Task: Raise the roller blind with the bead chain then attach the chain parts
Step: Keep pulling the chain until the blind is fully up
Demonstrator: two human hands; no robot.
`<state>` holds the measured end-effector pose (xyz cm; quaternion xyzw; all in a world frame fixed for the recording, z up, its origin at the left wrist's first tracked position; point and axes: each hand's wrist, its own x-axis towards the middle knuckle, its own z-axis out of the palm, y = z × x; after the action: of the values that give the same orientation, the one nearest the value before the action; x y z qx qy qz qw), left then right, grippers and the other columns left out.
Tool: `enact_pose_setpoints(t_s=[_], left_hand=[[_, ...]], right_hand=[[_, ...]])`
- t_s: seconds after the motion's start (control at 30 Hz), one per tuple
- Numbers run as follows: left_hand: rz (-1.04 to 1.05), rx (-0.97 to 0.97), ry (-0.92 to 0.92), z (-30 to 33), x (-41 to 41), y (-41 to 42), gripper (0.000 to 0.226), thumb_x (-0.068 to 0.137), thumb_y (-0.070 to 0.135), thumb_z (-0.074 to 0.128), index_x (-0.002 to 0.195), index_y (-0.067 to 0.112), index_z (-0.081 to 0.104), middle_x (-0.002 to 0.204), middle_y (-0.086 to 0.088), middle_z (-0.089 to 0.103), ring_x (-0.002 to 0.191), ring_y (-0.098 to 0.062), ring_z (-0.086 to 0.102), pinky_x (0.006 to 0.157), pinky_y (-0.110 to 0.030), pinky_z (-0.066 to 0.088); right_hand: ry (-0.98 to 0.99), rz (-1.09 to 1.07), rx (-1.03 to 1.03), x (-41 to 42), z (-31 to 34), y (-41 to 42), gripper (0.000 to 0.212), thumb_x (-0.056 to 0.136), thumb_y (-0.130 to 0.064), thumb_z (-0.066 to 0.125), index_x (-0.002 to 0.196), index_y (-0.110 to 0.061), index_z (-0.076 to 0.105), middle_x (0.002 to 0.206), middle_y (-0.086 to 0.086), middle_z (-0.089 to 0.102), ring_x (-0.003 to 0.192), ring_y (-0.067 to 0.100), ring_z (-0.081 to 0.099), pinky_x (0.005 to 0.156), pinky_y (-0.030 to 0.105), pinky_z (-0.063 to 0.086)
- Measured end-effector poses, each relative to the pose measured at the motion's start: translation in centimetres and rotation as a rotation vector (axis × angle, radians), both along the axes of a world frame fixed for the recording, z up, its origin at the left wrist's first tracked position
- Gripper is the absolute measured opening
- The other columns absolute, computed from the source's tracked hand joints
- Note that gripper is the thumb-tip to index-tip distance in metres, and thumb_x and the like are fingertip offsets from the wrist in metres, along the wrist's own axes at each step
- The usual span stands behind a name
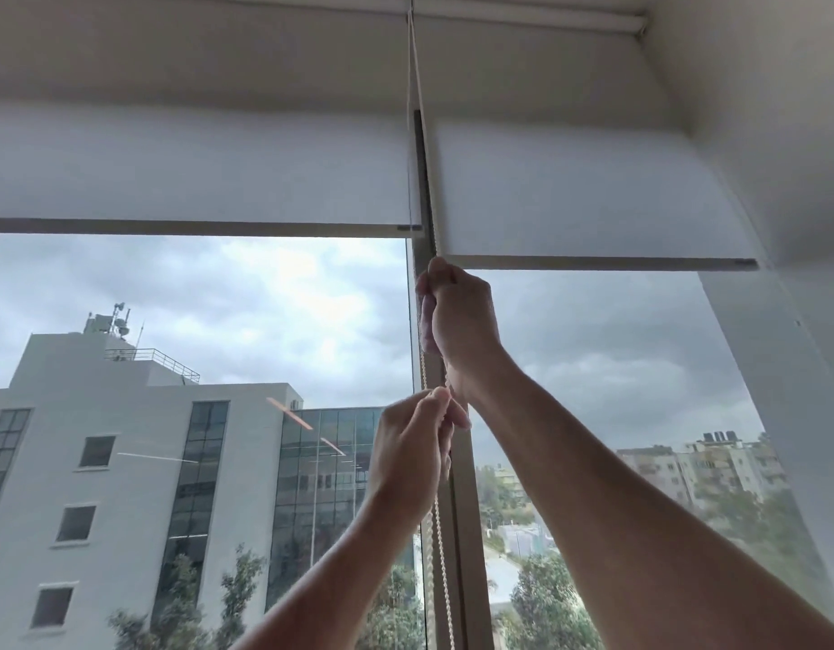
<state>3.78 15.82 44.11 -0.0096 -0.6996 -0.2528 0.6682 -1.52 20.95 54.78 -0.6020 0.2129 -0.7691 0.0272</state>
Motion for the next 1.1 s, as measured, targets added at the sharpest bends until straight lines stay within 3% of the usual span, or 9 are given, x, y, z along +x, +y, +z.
enact_pose_setpoints(t_s=[0.27,0.37,0.5,0.6,0.7,0.77,0.87,1.03,1.1], left_hand=[[0.007,0.150,0.118,4.5,1.4,1.1,0.057,0.104,0.041,0.033,0.076,0.007,0.069,0.073,-0.021,0.070,0.066,-0.022,0.066,0.059,-0.031,0.057],[-0.036,0.130,0.110,6.8,2.1,2.5,0.055,0.104,0.044,0.036,0.082,0.005,0.068,0.070,-0.012,0.069,0.065,-0.015,0.066,0.057,-0.029,0.057],[-0.090,0.098,0.003,9.6,2.6,4.9,0.039,0.103,0.036,0.045,0.086,0.004,0.060,0.083,-0.017,0.058,0.076,-0.027,0.052,0.068,-0.037,0.044],[-0.164,0.187,-0.048,11.6,2.8,6.8,0.035,0.104,0.033,0.042,0.098,0.005,0.062,0.069,-0.007,0.063,0.061,-0.021,0.061,0.060,-0.032,0.054],[-0.163,0.254,-0.045,12.3,1.9,7.9,0.032,0.105,0.021,0.042,0.087,0.004,0.062,0.039,0.007,0.039,0.034,-0.007,0.036,0.036,-0.017,0.030],[-0.046,0.221,-0.034,11.8,1.3,8.0,0.035,0.102,0.011,0.043,0.073,0.009,0.063,0.033,0.010,0.033,0.027,-0.008,0.028,0.034,-0.016,0.022],[0.169,0.098,0.014,10.8,0.6,8.0,0.037,0.097,0.013,0.045,0.067,0.019,0.066,0.031,0.010,0.038,0.036,-0.014,0.033,0.048,-0.025,0.030],[0.207,0.057,0.102,8.6,-0.1,7.4,0.034,0.093,0.016,0.045,0.067,0.022,0.068,0.043,0.015,0.053,0.056,-0.015,0.052,0.061,-0.032,0.042],[0.188,0.034,0.092,7.7,-0.5,7.1,0.032,0.094,0.019,0.045,0.072,0.018,0.068,0.054,0.006,0.058,0.063,-0.021,0.056,0.063,-0.038,0.049]], right_hand=[[0.111,-0.202,-0.169,-0.1,-1.4,1.7,0.042,0.094,-0.011,0.041,0.055,-0.022,0.050,0.041,-0.007,0.041,0.040,0.010,0.039,0.051,0.029,0.033],[0.157,-0.215,-0.170,0.0,-2.8,1.8,0.042,0.100,-0.021,0.041,0.060,-0.016,0.051,0.044,-0.010,0.044,0.048,0.011,0.045,0.053,0.038,0.041],[0.192,-0.221,-0.220,-0.2,-5.2,1.2,0.046,0.105,-0.020,0.041,0.059,-0.020,0.049,0.043,-0.014,0.044,0.042,0.003,0.039,0.046,0.021,0.032],[0.223,-0.193,-0.208,-0.4,-7.0,0.5,0.043,0.105,-0.022,0.041,0.063,-0.023,0.050,0.043,-0.015,0.041,0.041,0.003,0.035,0.045,0.020,0.027],[0.259,-0.179,-0.207,-0.6,-8.4,0.0,0.039,0.101,-0.029,0.040,0.064,-0.023,0.049,0.043,-0.014,0.037,0.040,0.003,0.032,0.045,0.018,0.025],[0.267,-0.137,-0.192,-1.0,-8.9,-0.4,0.040,0.100,-0.036,0.039,0.063,-0.024,0.050,0.043,-0.014,0.037,0.041,0.003,0.031,0.045,0.019,0.026],[0.261,0.002,-0.095,-2.0,-9.1,-0.9,0.047,0.098,-0.044,0.039,0.059,-0.024,0.053,0.045,-0.012,0.037,0.041,0.007,0.029,0.045,0.023,0.026],[0.121,0.050,-0.026,-3.0,-7.2,-1.0,0.073,0.098,-0.064,0.027,0.046,-0.019,0.051,0.039,-0.008,0.042,0.036,0.009,0.040,0.042,0.017,0.036],[0.046,0.114,0.031,-2.9,-5.1,-0.7,0.066,0.099,-0.063,0.030,0.053,-0.024,0.057,0.049,-0.003,0.048,0.053,0.011,0.052,0.056,0.018,0.042]])
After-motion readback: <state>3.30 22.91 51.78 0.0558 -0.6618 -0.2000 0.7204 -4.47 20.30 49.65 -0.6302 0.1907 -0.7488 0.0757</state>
